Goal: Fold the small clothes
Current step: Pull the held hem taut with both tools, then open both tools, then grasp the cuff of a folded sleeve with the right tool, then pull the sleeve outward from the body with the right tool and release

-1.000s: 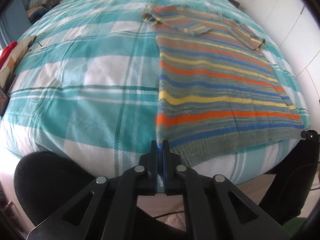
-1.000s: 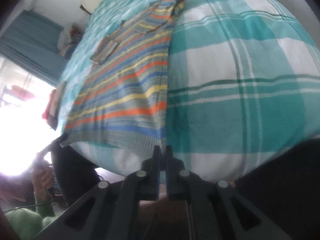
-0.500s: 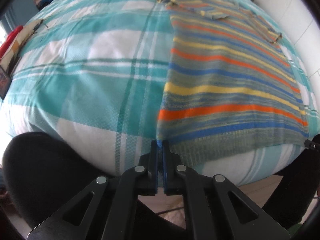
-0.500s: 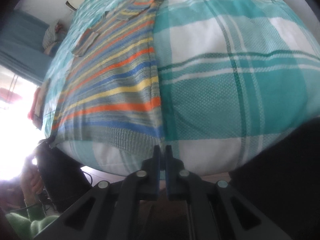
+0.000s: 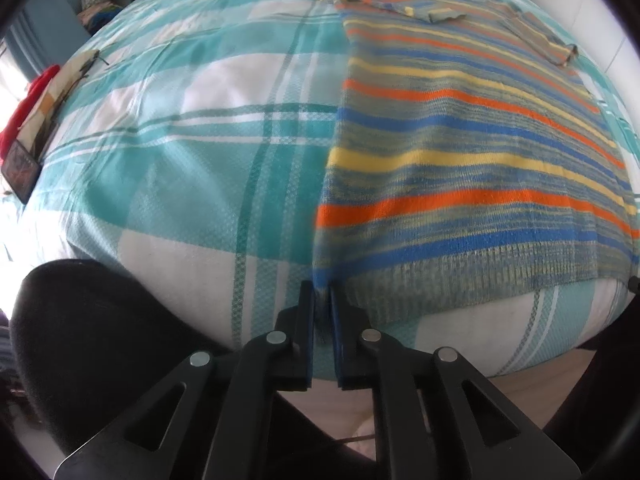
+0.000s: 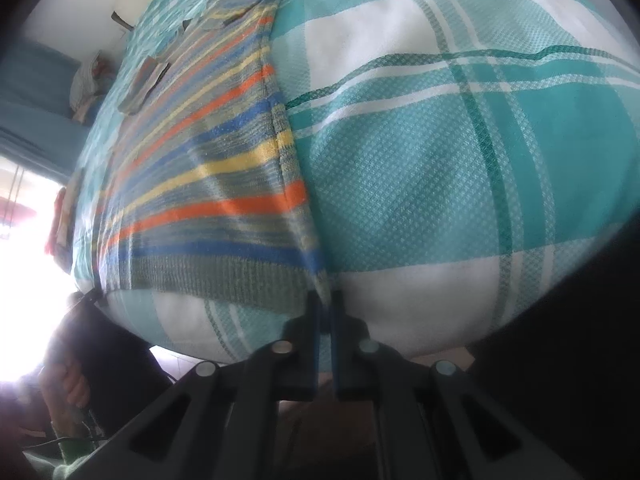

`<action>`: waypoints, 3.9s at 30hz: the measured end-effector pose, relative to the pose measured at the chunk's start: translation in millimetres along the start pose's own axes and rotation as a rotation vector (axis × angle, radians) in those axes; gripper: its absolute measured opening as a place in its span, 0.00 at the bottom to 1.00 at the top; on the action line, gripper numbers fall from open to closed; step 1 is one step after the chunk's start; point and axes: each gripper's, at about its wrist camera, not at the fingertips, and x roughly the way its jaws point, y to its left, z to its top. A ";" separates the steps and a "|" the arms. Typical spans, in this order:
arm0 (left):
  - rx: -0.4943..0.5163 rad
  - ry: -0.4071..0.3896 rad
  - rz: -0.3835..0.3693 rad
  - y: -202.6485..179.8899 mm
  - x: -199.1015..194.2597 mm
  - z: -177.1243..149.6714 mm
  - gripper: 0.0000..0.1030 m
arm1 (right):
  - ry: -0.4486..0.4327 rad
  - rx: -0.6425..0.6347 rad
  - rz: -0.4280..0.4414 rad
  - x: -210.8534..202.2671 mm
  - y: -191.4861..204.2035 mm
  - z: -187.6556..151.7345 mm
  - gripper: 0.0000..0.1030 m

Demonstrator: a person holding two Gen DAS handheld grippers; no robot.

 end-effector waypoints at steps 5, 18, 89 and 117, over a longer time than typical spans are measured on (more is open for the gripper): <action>-0.014 0.010 0.003 11.6 -17.0 -12.0 0.13 | 0.031 0.029 -0.035 -10.0 -13.6 -12.9 0.08; -0.048 -0.303 -0.089 -2.4 -76.6 52.3 0.69 | -0.291 -0.303 -0.164 -73.9 70.5 21.0 0.54; -0.110 -0.392 0.069 -22.8 7.7 70.9 0.88 | -0.519 0.299 0.200 -51.0 -171.2 283.2 0.14; -0.145 -0.369 0.095 -12.0 10.9 68.9 0.88 | -0.532 0.208 -0.274 -63.0 -156.7 263.6 0.01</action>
